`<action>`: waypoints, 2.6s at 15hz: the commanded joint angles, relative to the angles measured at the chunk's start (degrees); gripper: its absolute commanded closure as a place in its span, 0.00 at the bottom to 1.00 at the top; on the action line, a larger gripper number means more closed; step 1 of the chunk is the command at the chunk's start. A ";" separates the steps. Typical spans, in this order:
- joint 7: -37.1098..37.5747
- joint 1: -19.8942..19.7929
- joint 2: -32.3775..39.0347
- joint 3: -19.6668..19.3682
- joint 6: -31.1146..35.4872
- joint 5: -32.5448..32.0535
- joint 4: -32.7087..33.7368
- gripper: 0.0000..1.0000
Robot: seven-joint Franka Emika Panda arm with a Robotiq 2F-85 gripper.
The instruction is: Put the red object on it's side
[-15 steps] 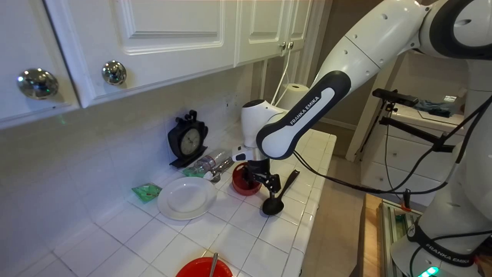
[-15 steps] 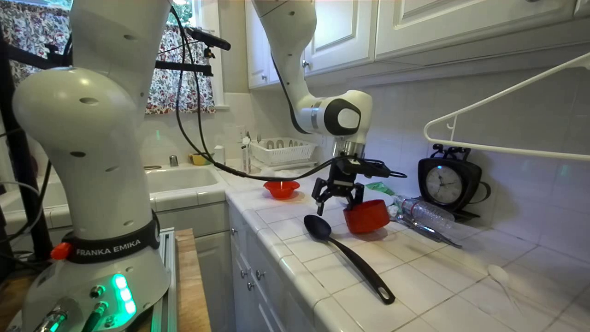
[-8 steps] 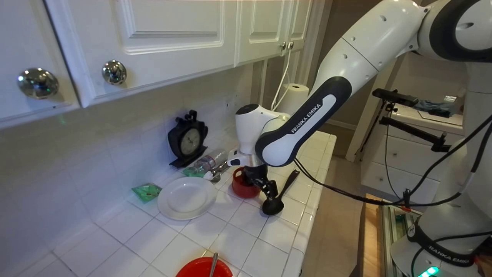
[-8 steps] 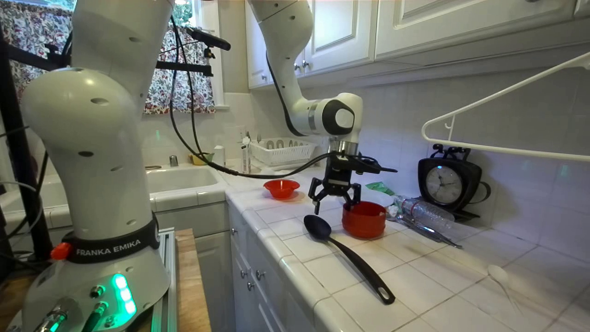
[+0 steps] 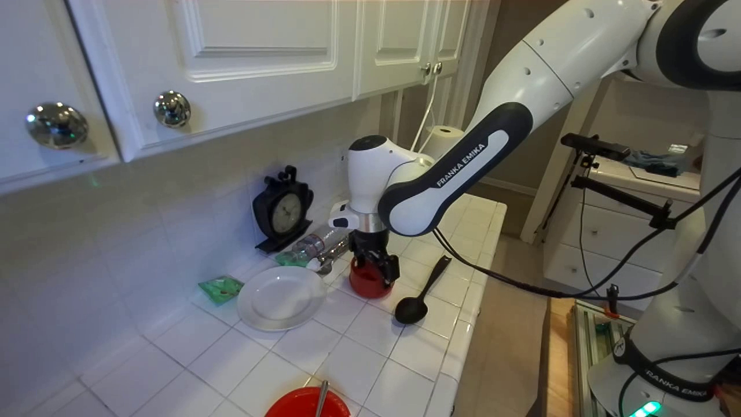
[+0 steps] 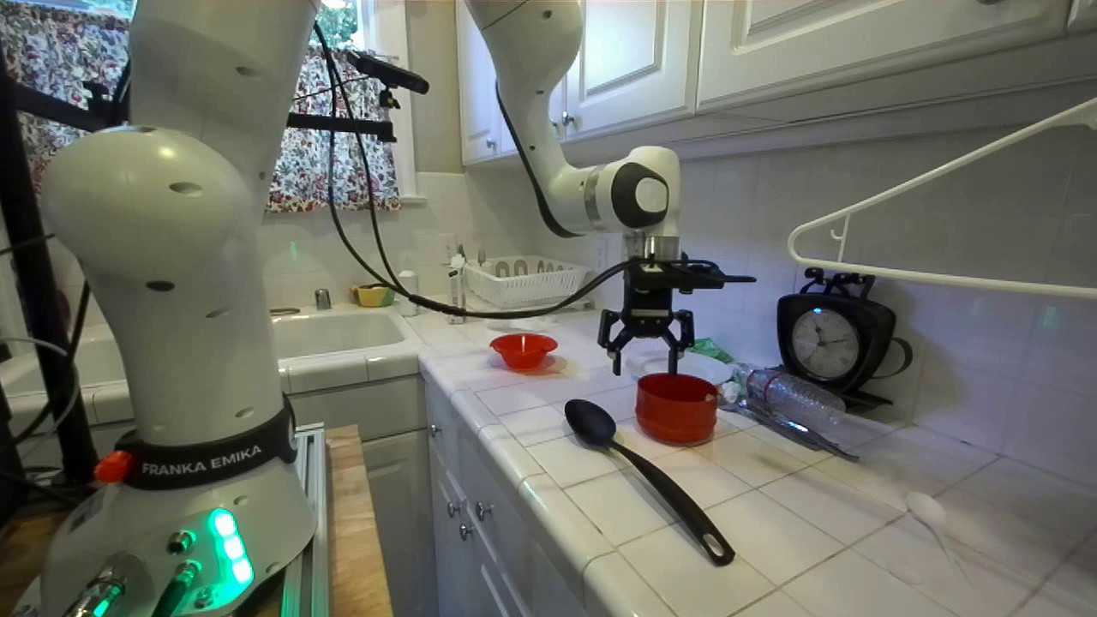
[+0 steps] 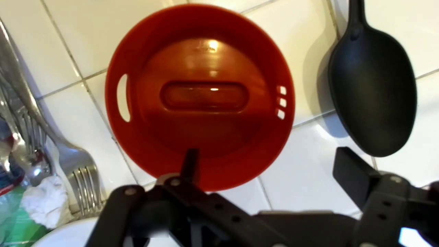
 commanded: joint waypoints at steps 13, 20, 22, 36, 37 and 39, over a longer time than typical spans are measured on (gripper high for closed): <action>-0.62 -0.31 2.09 1.37 1.81 -0.01 0.06 0.00; -1.05 -0.02 2.41 1.85 2.52 -0.13 0.69 0.00; -1.05 0.08 2.47 1.94 2.66 -0.29 0.87 0.00; -1.32 1.50 4.54 2.22 1.88 -1.63 1.81 0.00; -1.46 1.54 4.66 2.21 1.86 -1.70 1.80 0.00; -1.54 1.71 5.10 2.10 1.80 -1.98 1.98 0.00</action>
